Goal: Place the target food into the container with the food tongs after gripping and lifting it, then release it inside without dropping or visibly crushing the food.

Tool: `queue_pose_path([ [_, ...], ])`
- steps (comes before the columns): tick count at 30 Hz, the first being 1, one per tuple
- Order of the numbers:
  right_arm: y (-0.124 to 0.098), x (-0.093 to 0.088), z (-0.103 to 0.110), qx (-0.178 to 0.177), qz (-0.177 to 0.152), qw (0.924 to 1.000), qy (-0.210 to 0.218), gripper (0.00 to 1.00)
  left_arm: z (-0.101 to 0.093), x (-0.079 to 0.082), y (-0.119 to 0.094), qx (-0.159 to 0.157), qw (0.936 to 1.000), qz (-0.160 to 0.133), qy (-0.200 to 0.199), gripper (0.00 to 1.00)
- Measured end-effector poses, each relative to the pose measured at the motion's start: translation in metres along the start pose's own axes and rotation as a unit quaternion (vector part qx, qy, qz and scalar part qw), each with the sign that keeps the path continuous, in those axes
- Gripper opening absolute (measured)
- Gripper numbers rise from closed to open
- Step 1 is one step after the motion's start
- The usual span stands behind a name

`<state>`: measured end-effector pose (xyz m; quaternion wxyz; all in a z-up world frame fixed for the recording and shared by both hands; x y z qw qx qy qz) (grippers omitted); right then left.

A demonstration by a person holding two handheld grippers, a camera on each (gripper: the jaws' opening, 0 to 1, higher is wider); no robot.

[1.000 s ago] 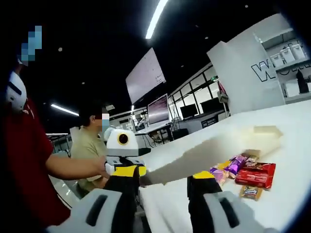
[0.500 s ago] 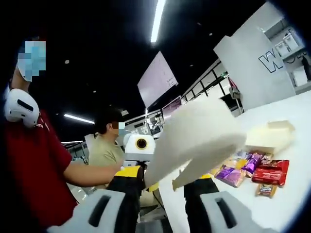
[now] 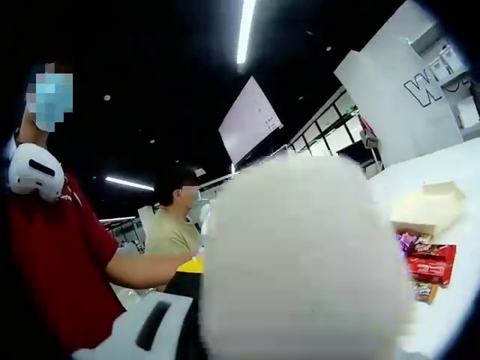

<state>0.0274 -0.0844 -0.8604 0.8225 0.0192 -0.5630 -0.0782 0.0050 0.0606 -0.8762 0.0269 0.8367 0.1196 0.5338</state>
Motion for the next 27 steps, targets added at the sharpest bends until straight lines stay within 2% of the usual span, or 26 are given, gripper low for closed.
queue_pose_path([
  [8, 0.0012, 0.0007, 0.0038, 0.004, -0.005, 1.0, -0.003, 0.27, -0.003, 0.0028, -0.0027, -0.002, 1.0, 0.008, 0.001, 0.01],
  [12, 0.0008, 0.0013, 0.0061, 0.001, -0.012, 0.9999, 0.009, 0.24, -0.0035, 0.0035, -0.0028, 0.0, 1.0, 0.003, -0.001, 0.02],
  [15, -0.0002, 0.0014, 0.0078, -0.002, -0.02, 0.9998, -0.006, 0.23, -0.0034, 0.0038, -0.0027, 0.004, 1.0, -0.001, 0.007, 0.02],
  [19, -0.0001, 0.0008, 0.0065, -0.008, -0.018, 0.9998, -0.001, 0.25, -0.0049, 0.0037, -0.0023, 0.001, 0.9999, 0.003, 0.011, 0.01],
  [21, -0.0005, 0.0004, 0.0082, 0.0, -0.019, 0.9996, 0.019, 0.27, -0.0071, 0.0055, -0.0019, -0.006, 0.9999, 0.011, -0.001, 0.01],
  [27, -0.0013, 0.0008, 0.008, 0.01, -0.025, 0.9994, 0.023, 0.27, -0.0094, 0.0097, -0.0022, -0.009, 0.9996, 0.028, 0.002, 0.01],
])
Point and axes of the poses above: the point that each gripper's makers call its tool centre point, and the gripper's own axes: y roughly forward along the fingers, z roughly to its left, x roughly out of its top, the point moved 9 cm from there along -y, roughly backward along the fingers, and after that the axes turned 5 degrees about -z, right-handed, at the moved point
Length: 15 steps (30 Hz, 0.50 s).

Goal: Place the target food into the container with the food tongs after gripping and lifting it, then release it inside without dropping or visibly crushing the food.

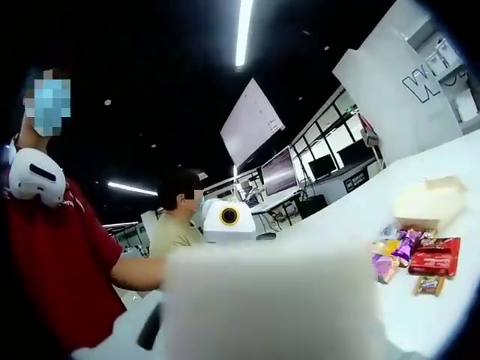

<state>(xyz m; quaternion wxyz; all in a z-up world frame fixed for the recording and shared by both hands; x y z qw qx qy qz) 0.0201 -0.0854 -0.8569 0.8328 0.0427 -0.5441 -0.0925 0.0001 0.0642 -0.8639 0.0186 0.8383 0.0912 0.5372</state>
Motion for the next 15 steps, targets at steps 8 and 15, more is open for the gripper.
queue_pose_path([
  [8, -0.0017, -0.0015, 0.0003, 0.003, 0.006, 1.0, 0.003, 0.26, -0.0001, -0.0001, 0.0006, -0.003, 0.9999, 0.013, -0.005, 0.01],
  [15, -0.0014, -0.0011, 0.0016, 0.0, 0.017, 0.9998, -0.004, 0.27, -0.0006, -0.0011, 0.0011, -0.007, 0.9998, 0.015, -0.007, 0.01],
])
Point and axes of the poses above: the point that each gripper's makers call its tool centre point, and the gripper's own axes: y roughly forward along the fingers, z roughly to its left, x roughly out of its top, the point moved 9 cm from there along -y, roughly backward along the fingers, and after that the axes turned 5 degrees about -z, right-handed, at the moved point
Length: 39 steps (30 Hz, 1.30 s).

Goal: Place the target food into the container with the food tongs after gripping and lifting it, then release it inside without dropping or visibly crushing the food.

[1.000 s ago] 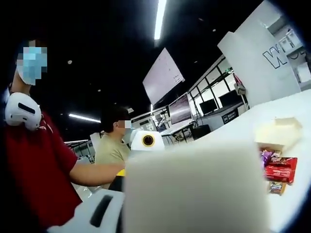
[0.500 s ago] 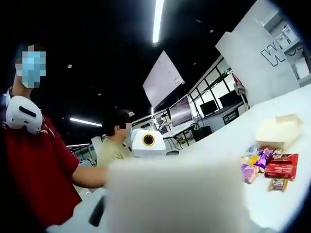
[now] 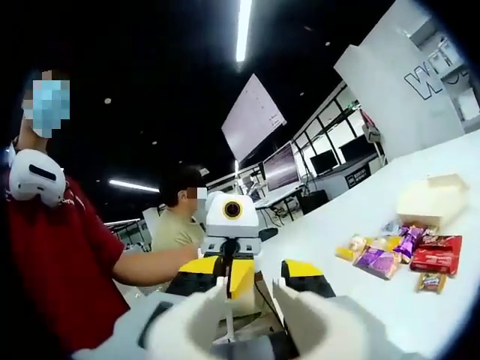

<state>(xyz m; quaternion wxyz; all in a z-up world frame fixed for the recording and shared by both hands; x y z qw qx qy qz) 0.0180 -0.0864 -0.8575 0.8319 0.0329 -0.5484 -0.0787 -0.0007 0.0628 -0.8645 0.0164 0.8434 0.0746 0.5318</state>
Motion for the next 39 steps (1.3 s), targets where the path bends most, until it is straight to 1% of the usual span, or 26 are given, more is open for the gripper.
queue_pose_path([
  [5, 0.0014, 0.0002, -0.0005, -0.007, -0.001, 0.9999, 0.008, 0.27, 0.0005, 0.0029, -0.001, 0.0, 1.0, 0.005, -0.001, 0.01],
  [7, 0.0018, 0.0004, 0.0005, -0.005, -0.007, 1.0, -0.001, 0.27, 0.0004, 0.0034, -0.0014, -0.001, 1.0, 0.007, -0.001, 0.01],
  [12, 0.0025, -0.0011, 0.0011, -0.002, -0.008, 0.9997, -0.022, 0.27, 0.0011, 0.0023, -0.0027, -0.003, 0.9999, 0.013, 0.0, 0.01],
  [13, 0.0026, -0.0012, 0.0018, 0.003, -0.007, 0.9996, -0.026, 0.27, 0.001, 0.0018, -0.0029, -0.004, 0.9999, 0.013, -0.001, 0.01],
  [14, 0.0016, -0.0019, 0.0033, 0.014, -0.005, 0.9991, -0.041, 0.27, 0.0007, 0.0009, -0.0033, -0.007, 0.9998, 0.015, -0.004, 0.01],
  [15, 0.001, -0.0026, 0.0034, 0.017, -0.003, 0.9986, -0.049, 0.27, 0.0005, 0.0003, -0.0034, -0.008, 0.9998, 0.016, -0.005, 0.01],
  [16, 0.001, -0.0037, 0.0039, 0.016, 0.001, 0.9986, -0.05, 0.27, 0.0005, -0.001, -0.0037, -0.008, 0.9998, 0.019, -0.006, 0.01],
  [18, 0.0014, -0.004, 0.0038, 0.014, -0.002, 0.9991, -0.04, 0.26, 0.0005, -0.0012, -0.004, -0.009, 0.9998, 0.018, -0.004, 0.01],
  [24, 0.001, -0.0033, 0.0026, 0.016, -0.005, 0.9994, -0.03, 0.25, 0.0003, 0.0007, -0.0033, -0.008, 0.9998, 0.017, -0.004, 0.01],
  [30, 0.0004, -0.0008, 0.0027, 0.02, -0.013, 0.9993, -0.028, 0.26, -0.0019, 0.0032, -0.0023, -0.008, 0.9999, 0.012, 0.003, 0.01],
  [33, -0.0008, 0.0003, 0.0002, 0.019, -0.018, 0.9996, -0.009, 0.27, -0.002, 0.0042, -0.0016, -0.009, 0.9999, 0.006, 0.004, 0.01],
  [37, -0.0011, 0.0004, 0.0013, 0.018, -0.02, 0.9996, -0.005, 0.27, -0.0019, 0.0032, -0.001, -0.012, 0.9999, -0.001, 0.003, 0.01],
  [39, -0.0018, 0.0008, 0.0003, 0.017, -0.026, 0.9995, 0.001, 0.27, -0.0013, 0.0025, -0.0009, -0.013, 0.9998, -0.011, 0.001, 0.01],
])
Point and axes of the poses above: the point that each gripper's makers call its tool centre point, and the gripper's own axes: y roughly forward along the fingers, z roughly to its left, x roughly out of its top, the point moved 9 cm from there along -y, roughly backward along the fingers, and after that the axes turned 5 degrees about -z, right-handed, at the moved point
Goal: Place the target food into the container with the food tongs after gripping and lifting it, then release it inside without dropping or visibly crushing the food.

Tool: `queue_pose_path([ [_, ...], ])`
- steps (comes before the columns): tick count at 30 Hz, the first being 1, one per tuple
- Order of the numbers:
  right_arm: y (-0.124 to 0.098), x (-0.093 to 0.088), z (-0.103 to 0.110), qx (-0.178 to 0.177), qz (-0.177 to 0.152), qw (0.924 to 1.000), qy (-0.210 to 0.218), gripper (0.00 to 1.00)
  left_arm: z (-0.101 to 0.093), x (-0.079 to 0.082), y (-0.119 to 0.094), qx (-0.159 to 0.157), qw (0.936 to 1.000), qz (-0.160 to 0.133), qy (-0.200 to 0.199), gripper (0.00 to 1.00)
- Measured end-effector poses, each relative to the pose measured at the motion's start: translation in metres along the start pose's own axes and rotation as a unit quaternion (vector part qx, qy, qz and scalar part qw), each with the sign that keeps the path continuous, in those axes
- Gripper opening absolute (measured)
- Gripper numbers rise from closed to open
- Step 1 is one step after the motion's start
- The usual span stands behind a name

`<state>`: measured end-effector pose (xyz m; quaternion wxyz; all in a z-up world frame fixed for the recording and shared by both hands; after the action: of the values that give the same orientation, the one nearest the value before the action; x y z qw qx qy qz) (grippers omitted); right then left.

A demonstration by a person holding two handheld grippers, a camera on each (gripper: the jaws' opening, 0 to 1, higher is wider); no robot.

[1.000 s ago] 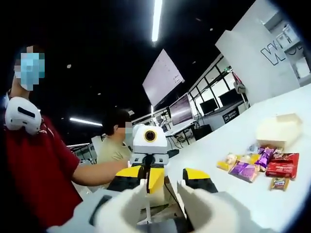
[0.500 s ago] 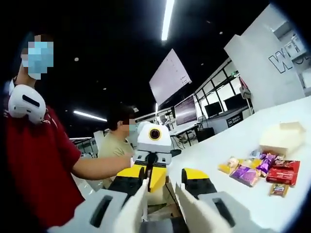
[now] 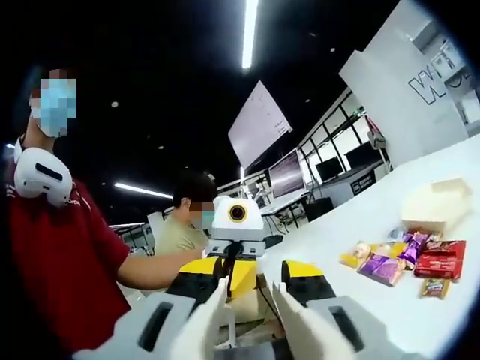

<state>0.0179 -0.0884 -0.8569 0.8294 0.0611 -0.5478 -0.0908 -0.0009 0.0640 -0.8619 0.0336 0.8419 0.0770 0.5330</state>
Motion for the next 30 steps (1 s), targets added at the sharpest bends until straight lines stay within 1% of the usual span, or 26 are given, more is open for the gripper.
queue_pose_path([
  [1, 0.0, 0.0, 0.001, 0.005, -0.008, 0.9998, 0.019, 0.29, 0.0, 0.0, 0.0, -0.002, 0.9999, -0.01, 0.004, 0.01],
  [2, 0.0, 0.001, 0.001, 0.006, -0.01, 0.9996, 0.026, 0.29, 0.0, 0.0, 0.001, -0.006, 0.9999, -0.016, 0.003, 0.01],
  [4, 0.0, 0.001, 0.001, 0.004, -0.015, 0.9993, 0.034, 0.31, 0.0, -0.001, 0.001, -0.003, 0.9998, -0.02, -0.003, 0.01],
  [5, 0.0, 0.0, 0.001, 0.005, -0.013, 0.9993, 0.034, 0.3, 0.0, -0.002, 0.002, -0.006, 0.9997, -0.024, -0.003, 0.01],
  [7, 0.0, 0.0, 0.002, 0.001, -0.007, 0.9998, 0.021, 0.31, 0.001, -0.002, 0.002, -0.004, 0.9998, -0.02, -0.004, 0.01],
  [13, 0.0, 0.002, 0.003, 0.003, -0.001, 0.9999, 0.013, 0.3, 0.0, -0.001, 0.002, -0.004, 0.9998, -0.019, -0.005, 0.01],
  [15, 0.001, 0.003, 0.003, 0.0, -0.003, 1.0, -0.001, 0.27, 0.0, -0.001, 0.002, -0.002, 0.9998, -0.019, -0.005, 0.01],
  [16, 0.001, 0.003, 0.003, -0.002, -0.003, 0.9997, -0.025, 0.27, 0.0, 0.0, 0.002, 0.002, 0.9999, -0.015, -0.006, 0.01],
  [17, 0.001, 0.003, 0.003, -0.004, -0.002, 0.9997, -0.023, 0.27, 0.0, 0.0, 0.001, 0.004, 0.9999, -0.012, 0.002, 0.01],
  [19, 0.002, 0.002, 0.003, 0.001, -0.003, 0.9999, -0.014, 0.27, -0.001, 0.001, 0.001, 0.004, 0.9999, -0.013, -0.004, 0.01],
  [25, 0.004, 0.005, 0.006, 0.005, -0.002, 0.9998, -0.018, 0.24, -0.002, 0.003, 0.001, 0.003, 0.9999, -0.013, -0.001, 0.01],
  [27, 0.005, 0.007, 0.007, 0.004, -0.003, 0.9999, -0.016, 0.22, -0.003, 0.004, 0.001, 0.002, 0.9998, -0.015, -0.01, 0.02],
  [29, 0.005, 0.009, 0.008, 0.0, -0.013, 0.9998, -0.015, 0.21, -0.002, 0.007, 0.001, 0.006, 0.9994, -0.022, -0.024, 0.02],
  [30, 0.005, 0.01, 0.008, 0.0, -0.018, 0.9997, -0.014, 0.2, -0.002, 0.008, 0.001, 0.005, 0.9994, -0.027, -0.022, 0.02],
])
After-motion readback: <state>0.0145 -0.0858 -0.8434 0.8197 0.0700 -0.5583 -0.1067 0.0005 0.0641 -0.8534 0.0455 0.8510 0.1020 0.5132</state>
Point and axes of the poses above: the point that each gripper's makers call its tool centre point, and the gripper's own axes: y roughly forward along the fingers, z roughly to its left, x roughly out of its top, the point moved 9 cm from there along -y, roughly backward along the fingers, and after that the axes turned 5 degrees about -z, right-handed, at the moved point
